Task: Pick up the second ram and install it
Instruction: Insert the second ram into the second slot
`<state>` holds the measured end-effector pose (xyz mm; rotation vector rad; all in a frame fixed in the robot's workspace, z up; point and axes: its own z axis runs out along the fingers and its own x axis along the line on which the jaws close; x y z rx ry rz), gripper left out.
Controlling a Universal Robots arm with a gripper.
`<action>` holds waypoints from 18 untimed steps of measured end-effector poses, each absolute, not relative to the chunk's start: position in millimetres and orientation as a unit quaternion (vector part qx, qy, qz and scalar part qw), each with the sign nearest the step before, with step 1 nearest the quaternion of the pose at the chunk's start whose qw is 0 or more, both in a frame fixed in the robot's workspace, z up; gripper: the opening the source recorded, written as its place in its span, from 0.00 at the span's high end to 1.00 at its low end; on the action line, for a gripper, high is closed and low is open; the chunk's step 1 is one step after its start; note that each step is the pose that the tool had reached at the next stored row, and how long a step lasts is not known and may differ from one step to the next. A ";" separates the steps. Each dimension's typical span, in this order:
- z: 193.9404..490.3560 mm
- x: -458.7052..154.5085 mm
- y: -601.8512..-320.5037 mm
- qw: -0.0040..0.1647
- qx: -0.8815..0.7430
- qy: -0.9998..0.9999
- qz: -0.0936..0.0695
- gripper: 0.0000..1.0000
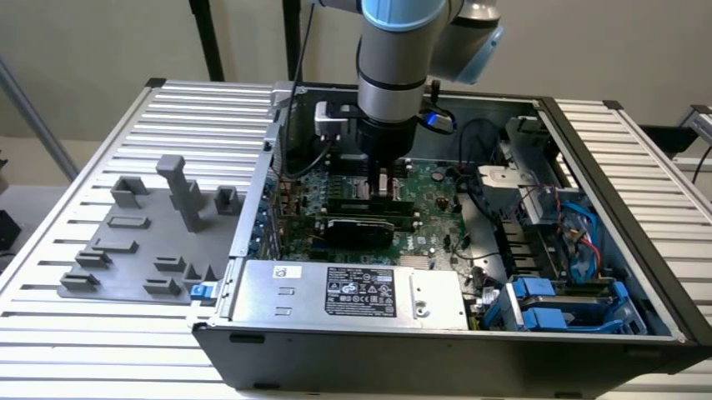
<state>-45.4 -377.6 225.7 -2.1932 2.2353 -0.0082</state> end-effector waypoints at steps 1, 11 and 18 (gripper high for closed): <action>225.6 -45.4 -377.6 0.005 -0.700 0.714 -0.003 0.86; 225.0 -44.8 -377.5 0.004 -0.700 0.714 -0.003 0.86; 224.4 -44.7 -377.6 0.003 -0.700 0.714 -0.003 0.86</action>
